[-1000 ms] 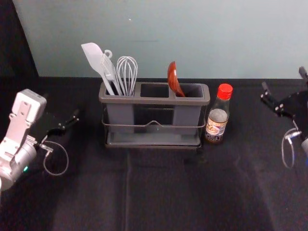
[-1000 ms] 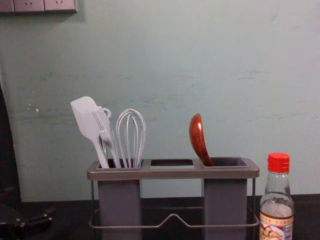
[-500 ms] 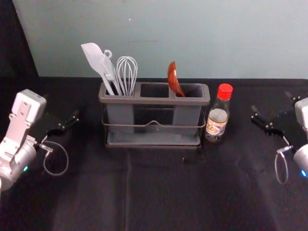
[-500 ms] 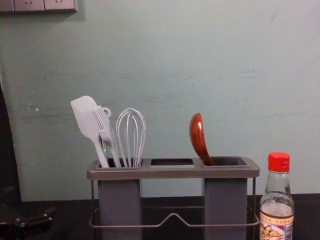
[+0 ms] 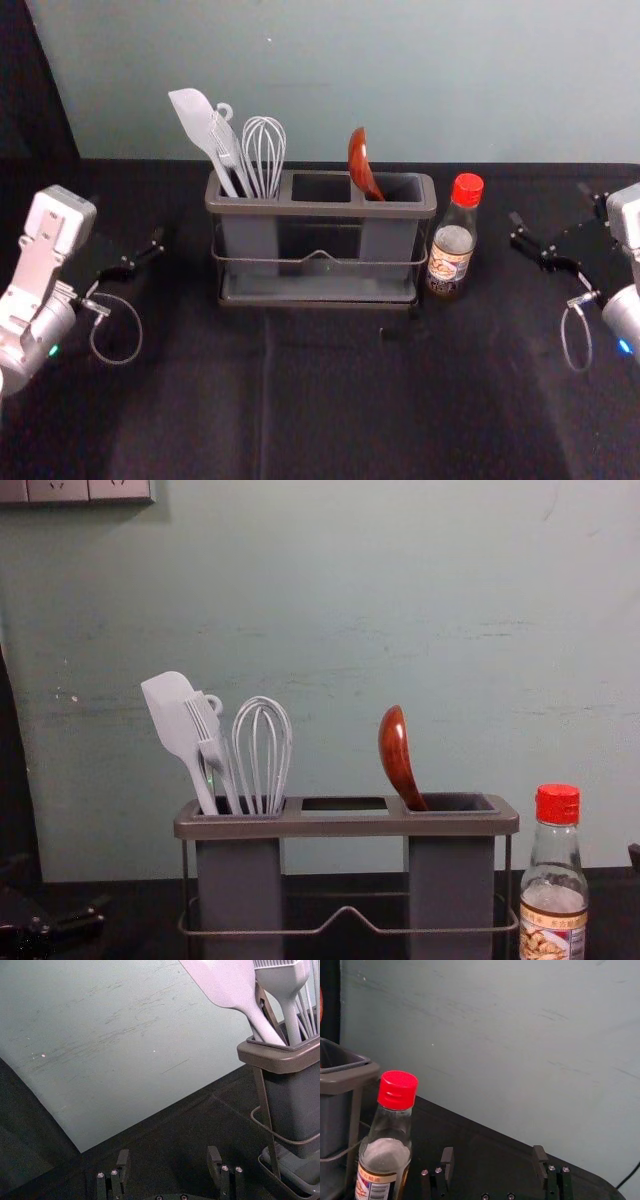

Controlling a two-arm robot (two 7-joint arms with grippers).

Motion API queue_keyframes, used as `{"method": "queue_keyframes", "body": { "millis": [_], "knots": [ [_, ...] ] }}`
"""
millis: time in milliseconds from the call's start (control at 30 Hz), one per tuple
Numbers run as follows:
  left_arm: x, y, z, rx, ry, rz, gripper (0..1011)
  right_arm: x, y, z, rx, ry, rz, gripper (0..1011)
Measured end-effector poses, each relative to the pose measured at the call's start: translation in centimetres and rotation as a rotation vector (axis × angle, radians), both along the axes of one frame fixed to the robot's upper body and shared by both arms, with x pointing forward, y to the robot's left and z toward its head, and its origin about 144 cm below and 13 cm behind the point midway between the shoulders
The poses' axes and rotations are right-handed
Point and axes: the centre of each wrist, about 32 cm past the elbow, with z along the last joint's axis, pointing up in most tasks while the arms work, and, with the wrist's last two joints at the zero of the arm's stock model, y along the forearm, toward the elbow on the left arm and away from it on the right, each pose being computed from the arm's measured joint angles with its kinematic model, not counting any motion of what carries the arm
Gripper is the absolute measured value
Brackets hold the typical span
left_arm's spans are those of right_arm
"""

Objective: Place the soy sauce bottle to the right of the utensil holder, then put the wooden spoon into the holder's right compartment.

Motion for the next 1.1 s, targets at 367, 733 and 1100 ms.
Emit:
{"method": "queue_keyframes", "body": {
  "millis": [367, 733, 1100],
  "knots": [
    [0.0, 0.0, 0.0, 0.0, 0.0, 0.0, 1000, 0.3, 0.09, -0.29, 0.032, -0.009, 0.011, 1003],
    [0.0, 0.0, 0.0, 0.0, 0.0, 0.0, 1000, 0.32, 0.08, -0.27, 0.031, -0.01, 0.011, 1003],
    [0.0, 0.0, 0.0, 0.0, 0.0, 0.0, 1000, 0.33, 0.07, -0.25, 0.031, -0.01, 0.01, 1003]
  ]
}}
